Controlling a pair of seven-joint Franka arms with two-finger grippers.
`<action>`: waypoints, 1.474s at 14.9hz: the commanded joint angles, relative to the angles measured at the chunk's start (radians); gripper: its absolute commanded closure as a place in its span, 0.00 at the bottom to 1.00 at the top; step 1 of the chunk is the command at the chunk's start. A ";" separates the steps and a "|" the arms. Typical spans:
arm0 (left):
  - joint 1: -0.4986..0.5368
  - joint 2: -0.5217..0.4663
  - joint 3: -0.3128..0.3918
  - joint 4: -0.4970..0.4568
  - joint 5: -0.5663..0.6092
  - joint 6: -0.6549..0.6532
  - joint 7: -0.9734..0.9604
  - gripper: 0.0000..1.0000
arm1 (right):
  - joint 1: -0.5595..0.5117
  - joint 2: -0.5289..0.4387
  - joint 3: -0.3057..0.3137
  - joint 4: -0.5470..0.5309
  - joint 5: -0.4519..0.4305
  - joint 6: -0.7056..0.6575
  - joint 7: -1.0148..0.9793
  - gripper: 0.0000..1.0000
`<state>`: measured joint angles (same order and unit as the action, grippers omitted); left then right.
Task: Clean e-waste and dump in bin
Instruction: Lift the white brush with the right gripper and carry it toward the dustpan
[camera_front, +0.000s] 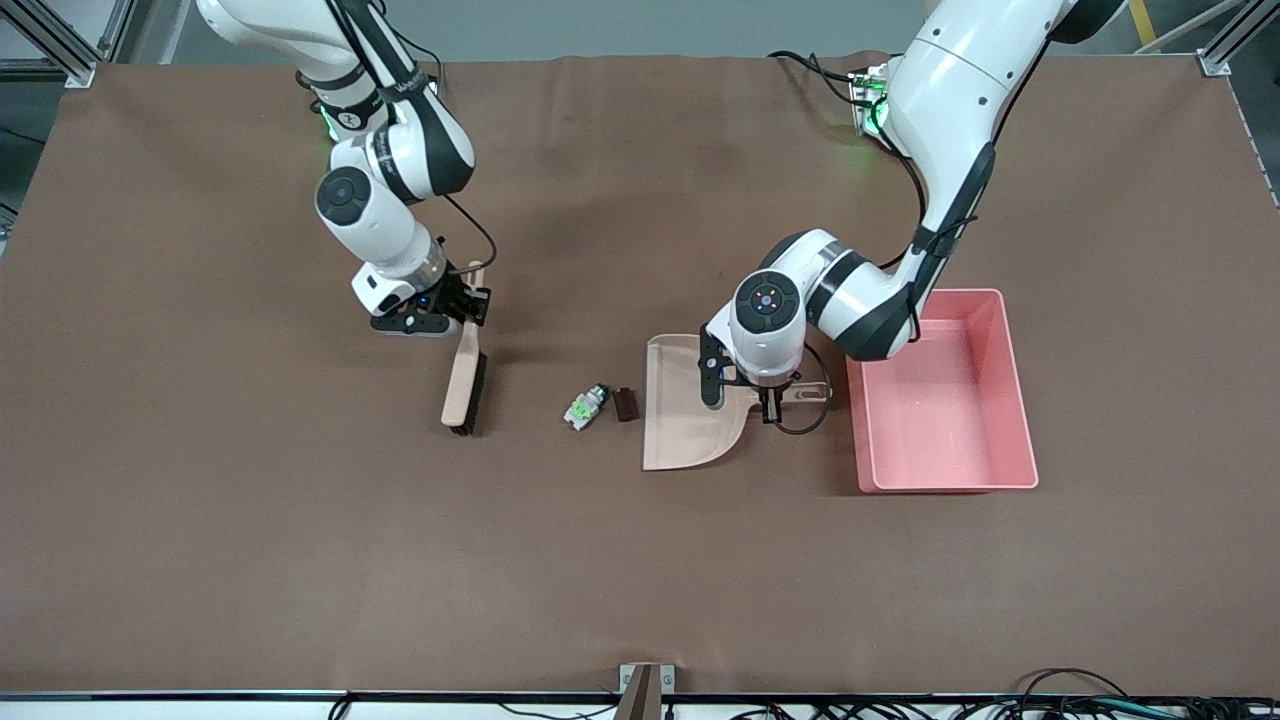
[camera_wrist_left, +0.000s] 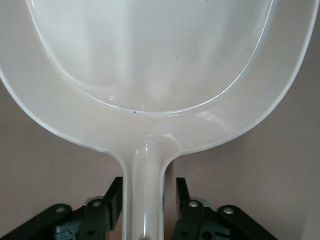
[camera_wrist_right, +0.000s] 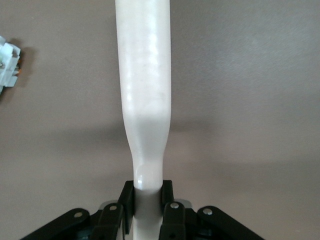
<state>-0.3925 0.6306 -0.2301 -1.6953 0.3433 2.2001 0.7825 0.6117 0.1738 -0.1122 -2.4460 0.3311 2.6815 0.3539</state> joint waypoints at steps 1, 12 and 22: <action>-0.005 0.011 0.000 0.019 0.022 0.004 0.004 0.59 | 0.054 0.088 -0.015 0.077 0.014 0.003 0.091 1.00; -0.012 0.011 0.000 0.025 0.039 0.004 0.027 0.69 | 0.210 0.265 -0.018 0.347 0.008 -0.109 0.324 1.00; -0.011 0.012 0.000 0.025 0.039 0.004 0.034 0.76 | 0.206 0.348 -0.018 0.574 -0.205 -0.376 0.505 1.00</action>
<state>-0.4005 0.6315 -0.2304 -1.6896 0.3645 2.2007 0.8052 0.8136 0.4734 -0.1231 -1.9214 0.1514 2.3187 0.8250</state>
